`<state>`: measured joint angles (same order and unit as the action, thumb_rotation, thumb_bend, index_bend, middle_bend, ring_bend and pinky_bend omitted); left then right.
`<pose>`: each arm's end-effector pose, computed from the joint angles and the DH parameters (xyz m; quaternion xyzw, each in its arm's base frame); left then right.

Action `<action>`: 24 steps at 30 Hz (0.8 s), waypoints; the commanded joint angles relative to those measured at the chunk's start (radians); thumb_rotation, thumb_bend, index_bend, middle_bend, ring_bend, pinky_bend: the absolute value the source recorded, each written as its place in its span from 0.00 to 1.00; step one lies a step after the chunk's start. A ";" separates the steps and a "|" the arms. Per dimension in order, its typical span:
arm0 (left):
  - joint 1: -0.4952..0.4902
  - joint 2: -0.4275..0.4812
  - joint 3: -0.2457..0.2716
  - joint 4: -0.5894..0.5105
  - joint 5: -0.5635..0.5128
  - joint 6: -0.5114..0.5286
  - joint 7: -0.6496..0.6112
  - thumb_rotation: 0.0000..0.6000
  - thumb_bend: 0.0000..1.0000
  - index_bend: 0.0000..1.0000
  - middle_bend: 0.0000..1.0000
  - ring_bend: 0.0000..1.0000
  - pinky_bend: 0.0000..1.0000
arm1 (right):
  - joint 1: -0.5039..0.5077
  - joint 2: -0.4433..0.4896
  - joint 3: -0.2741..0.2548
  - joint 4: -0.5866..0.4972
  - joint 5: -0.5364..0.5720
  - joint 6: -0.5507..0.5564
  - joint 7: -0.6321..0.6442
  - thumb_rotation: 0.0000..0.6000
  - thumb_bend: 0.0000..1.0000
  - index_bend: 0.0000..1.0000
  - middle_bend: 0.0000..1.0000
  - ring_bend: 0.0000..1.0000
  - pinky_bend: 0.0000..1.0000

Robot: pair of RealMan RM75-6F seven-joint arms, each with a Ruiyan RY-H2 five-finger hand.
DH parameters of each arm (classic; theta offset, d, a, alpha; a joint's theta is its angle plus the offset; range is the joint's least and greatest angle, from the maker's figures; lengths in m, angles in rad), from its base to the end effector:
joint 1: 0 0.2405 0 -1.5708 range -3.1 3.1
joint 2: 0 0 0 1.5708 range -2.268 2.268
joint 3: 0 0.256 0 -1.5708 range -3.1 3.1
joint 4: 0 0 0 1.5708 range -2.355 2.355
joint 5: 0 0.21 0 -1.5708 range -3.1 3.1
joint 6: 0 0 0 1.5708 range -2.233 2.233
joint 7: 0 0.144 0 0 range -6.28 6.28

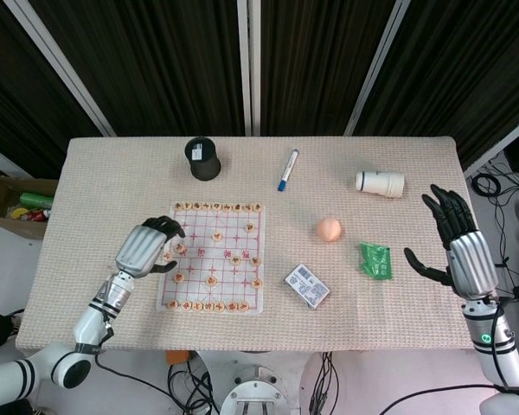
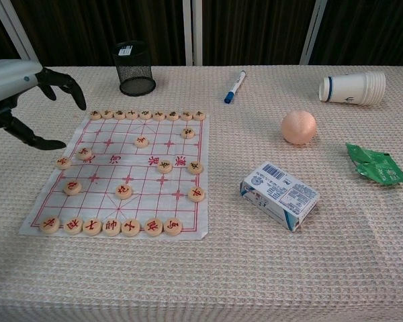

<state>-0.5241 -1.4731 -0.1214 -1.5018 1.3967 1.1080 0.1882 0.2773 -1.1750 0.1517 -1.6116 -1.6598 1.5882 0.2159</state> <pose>-0.1980 0.2980 0.0160 -0.7206 -0.3651 -0.4078 0.4256 -0.2287 -0.2450 0.1624 0.5823 -0.3144 0.5971 0.4533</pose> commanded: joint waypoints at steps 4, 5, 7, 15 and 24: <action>-0.036 -0.049 -0.017 0.062 -0.053 -0.054 0.012 1.00 0.22 0.39 0.30 0.22 0.30 | -0.009 0.012 -0.003 -0.003 -0.006 0.013 -0.009 1.00 0.33 0.00 0.00 0.00 0.00; -0.039 -0.055 -0.015 0.068 -0.059 -0.060 0.014 1.00 0.22 0.39 0.30 0.22 0.30 | -0.011 0.014 -0.001 -0.003 -0.004 0.016 -0.008 1.00 0.33 0.00 0.00 0.00 0.00; -0.043 -0.069 -0.010 0.083 -0.068 -0.071 0.017 1.00 0.22 0.40 0.30 0.22 0.30 | -0.014 0.017 0.001 -0.004 0.001 0.020 0.002 1.00 0.33 0.00 0.00 0.00 0.00; -0.058 -0.135 -0.003 0.180 -0.102 -0.090 0.057 1.00 0.23 0.41 0.30 0.22 0.30 | -0.021 0.011 -0.003 0.016 0.009 0.020 0.022 1.00 0.33 0.00 0.00 0.00 0.00; -0.065 -0.149 -0.002 0.211 -0.132 -0.099 0.096 1.00 0.25 0.43 0.30 0.22 0.30 | -0.020 -0.005 -0.003 0.043 0.018 0.015 0.041 1.00 0.33 0.00 0.00 0.00 0.00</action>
<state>-0.5871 -1.6205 -0.1251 -1.2937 1.2653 1.0113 0.2813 0.2569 -1.1793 0.1494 -1.5698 -1.6418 1.6043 0.2560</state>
